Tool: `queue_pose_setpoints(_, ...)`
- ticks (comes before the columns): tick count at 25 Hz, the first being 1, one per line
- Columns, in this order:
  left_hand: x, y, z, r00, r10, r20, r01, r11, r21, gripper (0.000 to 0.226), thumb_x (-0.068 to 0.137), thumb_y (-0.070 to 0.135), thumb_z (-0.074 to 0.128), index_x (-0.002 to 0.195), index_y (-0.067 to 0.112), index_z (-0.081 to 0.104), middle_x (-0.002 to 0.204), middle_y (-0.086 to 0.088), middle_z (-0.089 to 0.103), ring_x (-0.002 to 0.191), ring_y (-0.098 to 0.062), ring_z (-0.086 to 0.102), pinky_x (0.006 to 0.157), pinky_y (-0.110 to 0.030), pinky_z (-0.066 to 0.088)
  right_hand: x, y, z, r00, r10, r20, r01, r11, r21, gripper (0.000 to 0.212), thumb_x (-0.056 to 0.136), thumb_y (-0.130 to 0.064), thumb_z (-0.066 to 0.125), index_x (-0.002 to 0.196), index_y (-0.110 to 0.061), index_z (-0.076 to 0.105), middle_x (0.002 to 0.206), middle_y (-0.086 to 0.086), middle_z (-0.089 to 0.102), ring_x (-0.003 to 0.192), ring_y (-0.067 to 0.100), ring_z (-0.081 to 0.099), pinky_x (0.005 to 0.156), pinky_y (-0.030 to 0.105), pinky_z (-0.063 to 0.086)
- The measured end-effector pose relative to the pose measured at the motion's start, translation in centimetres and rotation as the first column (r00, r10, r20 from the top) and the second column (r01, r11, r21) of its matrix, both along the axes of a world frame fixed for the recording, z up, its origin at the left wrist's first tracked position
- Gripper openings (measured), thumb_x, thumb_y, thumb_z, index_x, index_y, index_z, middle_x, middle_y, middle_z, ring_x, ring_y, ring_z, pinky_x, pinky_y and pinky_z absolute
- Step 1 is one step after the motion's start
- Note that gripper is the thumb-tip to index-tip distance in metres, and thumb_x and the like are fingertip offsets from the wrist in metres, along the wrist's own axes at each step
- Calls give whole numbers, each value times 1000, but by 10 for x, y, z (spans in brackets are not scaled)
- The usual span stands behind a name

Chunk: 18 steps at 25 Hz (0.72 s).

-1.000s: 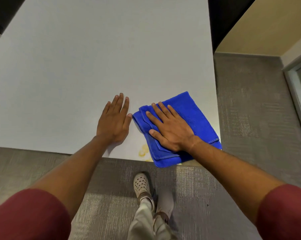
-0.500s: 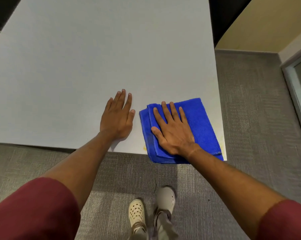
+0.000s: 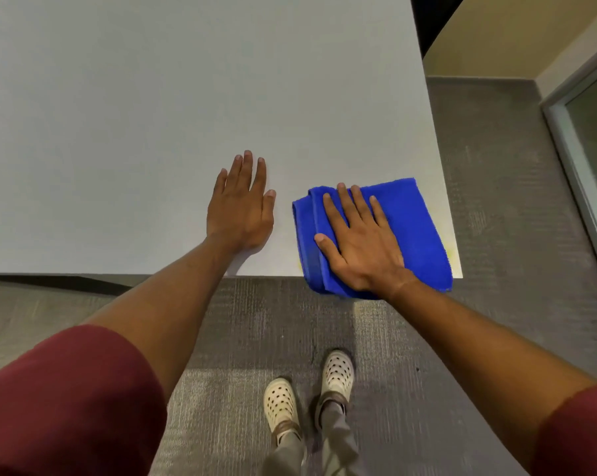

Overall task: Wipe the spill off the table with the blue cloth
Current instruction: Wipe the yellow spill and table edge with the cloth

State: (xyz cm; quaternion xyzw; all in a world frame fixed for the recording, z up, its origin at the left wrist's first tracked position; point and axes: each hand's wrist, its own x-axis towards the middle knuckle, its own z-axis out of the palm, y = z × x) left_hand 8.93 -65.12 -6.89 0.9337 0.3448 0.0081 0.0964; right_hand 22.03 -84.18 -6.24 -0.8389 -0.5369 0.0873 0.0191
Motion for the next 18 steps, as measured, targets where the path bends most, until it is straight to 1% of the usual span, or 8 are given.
queue_pose_setpoints(1,1,-1,-1,1000,1,-6,-1,1000,5,61,103,38,18,157,13,6,166,-10,1,153,-23,-2,123,-41,2,-5,8,-1,998,-68,1,68,998,-1,74,98,-60,12,159,-20,5,167,10,3,154,29,-2,124,51,1)
queue_pose_setpoints(2,1,-1,-2,1000,-1,-10,1,1000,8,61,103,38,18,157,13,6,166,-11,1,153,-24,-2,123,-42,2,-12,13,-1,995,-99,10,98,995,2,74,97,-61,11,159,-20,5,167,11,3,154,30,-2,123,53,1)
queue_pose_setpoints(3,1,-1,-2,1000,-1,-15,1,1000,5,61,103,38,18,157,12,6,166,-11,1,153,-24,-2,123,-42,2,-20,16,-2,996,-88,17,88,996,9,74,97,-61,12,159,-20,6,167,11,4,153,31,0,123,54,2)
queue_pose_setpoints(7,0,0,0,999,-17,-37,17,1000,-9,61,103,38,18,157,12,5,166,-12,-1,153,-24,-3,123,-41,1,-53,-1,-6,997,59,44,-62,996,61,68,100,-57,17,157,-20,20,165,9,18,153,29,11,123,52,11)
queue_pose_setpoints(10,-2,0,0,999,-25,-25,25,1000,-6,61,103,39,17,157,13,5,166,-11,0,153,-24,-3,123,-42,1,-44,-31,-8,993,99,67,-102,994,42,67,101,-56,21,157,-19,21,165,8,21,153,27,14,123,50,12)
queue_pose_setpoints(12,-2,1,-1,999,-24,-23,24,1000,0,62,103,40,15,157,13,5,166,-11,-1,152,-24,-3,123,-42,1,-28,-53,-9,995,51,81,-54,998,34,67,101,-56,21,156,-18,22,164,9,21,153,27,15,124,49,11)
queue_pose_setpoints(15,0,-2,-2,999,-16,-45,16,1000,2,63,103,41,14,157,13,3,166,-11,-3,152,-25,-5,123,-43,0,-8,-67,-8,991,-82,106,79,996,36,66,101,-54,18,155,-16,25,164,9,23,152,27,16,124,50,9)
queue_pose_setpoints(18,3,-1,-1,999,-6,-54,7,1000,7,63,102,40,16,157,11,4,165,-13,-2,152,-27,-5,123,-43,0,7,-61,-6,974,-203,96,201,979,31,64,101,-51,14,156,-18,20,165,7,18,153,25,12,124,51,4)
